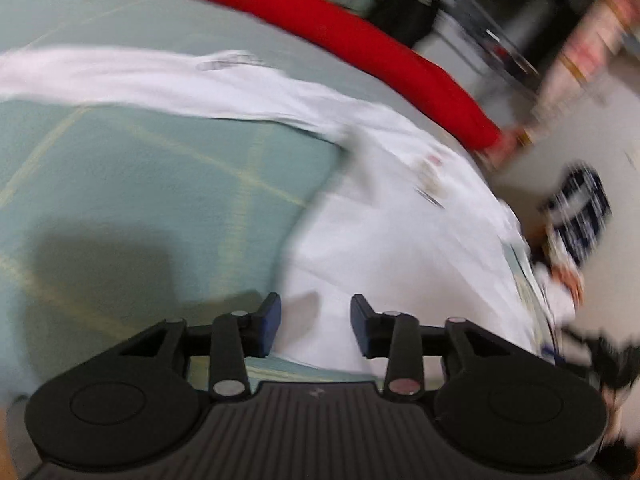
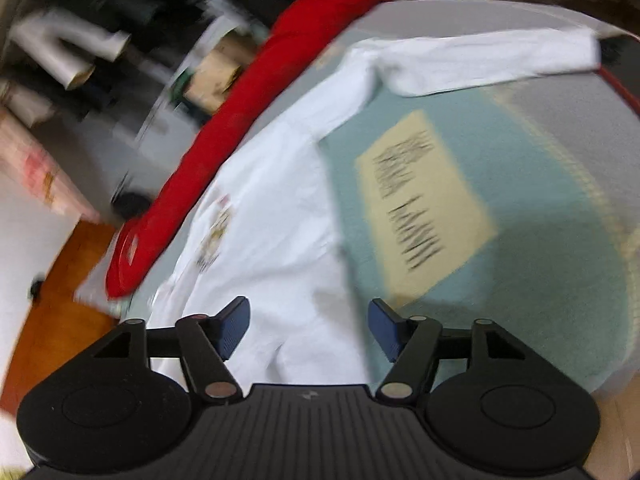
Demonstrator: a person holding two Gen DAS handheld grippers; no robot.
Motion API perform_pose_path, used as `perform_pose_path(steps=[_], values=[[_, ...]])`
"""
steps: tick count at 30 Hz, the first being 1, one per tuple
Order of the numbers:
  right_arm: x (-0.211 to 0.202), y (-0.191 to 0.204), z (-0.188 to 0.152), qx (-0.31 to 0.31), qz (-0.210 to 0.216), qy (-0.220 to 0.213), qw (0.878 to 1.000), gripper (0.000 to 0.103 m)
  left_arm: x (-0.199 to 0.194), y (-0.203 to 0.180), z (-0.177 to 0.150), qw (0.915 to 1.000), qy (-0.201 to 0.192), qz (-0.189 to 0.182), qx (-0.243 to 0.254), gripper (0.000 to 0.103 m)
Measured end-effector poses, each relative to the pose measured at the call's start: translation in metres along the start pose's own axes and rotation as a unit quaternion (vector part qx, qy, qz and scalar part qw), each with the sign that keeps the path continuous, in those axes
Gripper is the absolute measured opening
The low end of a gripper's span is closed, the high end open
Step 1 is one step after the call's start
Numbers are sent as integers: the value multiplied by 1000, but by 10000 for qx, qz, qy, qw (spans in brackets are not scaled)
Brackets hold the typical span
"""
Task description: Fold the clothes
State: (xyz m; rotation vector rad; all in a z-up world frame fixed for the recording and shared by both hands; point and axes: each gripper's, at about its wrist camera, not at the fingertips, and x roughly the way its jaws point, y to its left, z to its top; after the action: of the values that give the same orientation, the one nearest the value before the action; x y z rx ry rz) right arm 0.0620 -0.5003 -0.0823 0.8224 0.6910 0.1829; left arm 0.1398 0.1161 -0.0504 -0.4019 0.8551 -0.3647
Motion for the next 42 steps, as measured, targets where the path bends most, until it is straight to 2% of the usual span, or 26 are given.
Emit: perform_pose_path(steps=[2,3,5,7,8,9,11,13,17,18,20,23,25,27,29,31,34,36,40,42], values=[[9,19,-12,-295,164,201,9992,77,4,-32,-4,9967,-8,-36,809,47],[14,32,-19,-673,35,257,9974,78,8,-49,-8,9913,-38,13,1312,51],[24,60,-33,-1578,-364,337,9862,84,16,-84,-20,9712,-71,137,2378,57],[35,87,-48,-2467,-758,413,9652,89,24,-115,-36,9415,-30,200,3363,62],[40,101,-55,-2903,-953,450,9511,89,27,-129,-43,9269,-14,185,3748,63],[45,111,-65,-3393,-1194,503,9317,89,32,-140,-51,9128,-9,139,4081,65],[56,128,-88,-4376,-1693,613,8810,92,41,-160,-66,8871,-21,3,4616,66],[67,134,-109,-5090,-2118,629,8319,95,51,-176,-75,8676,-42,-127,4970,67],[84,134,-129,-5621,-2530,659,7846,96,74,-201,-89,8344,-31,-240,5506,67],[87,135,-132,-5741,-2598,622,7740,97,81,-206,-91,8285,-9,-250,5594,67],[93,137,-137,-5976,-2715,517,7526,98,98,-213,-93,8218,56,-205,5694,67],[93,141,-135,-6097,-2803,288,7408,98,120,-221,-96,8118,-19,-5,5839,67],[90,143,-133,-6124,-2716,233,7421,98,126,-224,-97,8053,-96,116,5927,71],[87,145,-132,-6144,-2608,194,7444,98,124,-226,-99,7950,-252,245,6056,73],[85,147,-131,-6163,-2500,154,7466,98,120,-226,-101,7800,-507,420,6223,72],[82,149,-129,-6181,-2392,115,7487,99,114,-222,-97,7799,-641,539,6203,72],[78,151,-127,-6207,-2228,55,7517,99,106,-217,-86,7919,-718,565,6038,72],[88,152,-136,-6413,-2255,24,7334,98,102,-215,-81,7959,-749,543,5983,72],[111,154,-156,-6861,-2340,-35,6889,98,101,-217,-84,7789,-729,541,6206,72],[116,152,-160,-7038,-2614,-180,6603,98,99,-214,-87,7769,-620,469,6248,72]])
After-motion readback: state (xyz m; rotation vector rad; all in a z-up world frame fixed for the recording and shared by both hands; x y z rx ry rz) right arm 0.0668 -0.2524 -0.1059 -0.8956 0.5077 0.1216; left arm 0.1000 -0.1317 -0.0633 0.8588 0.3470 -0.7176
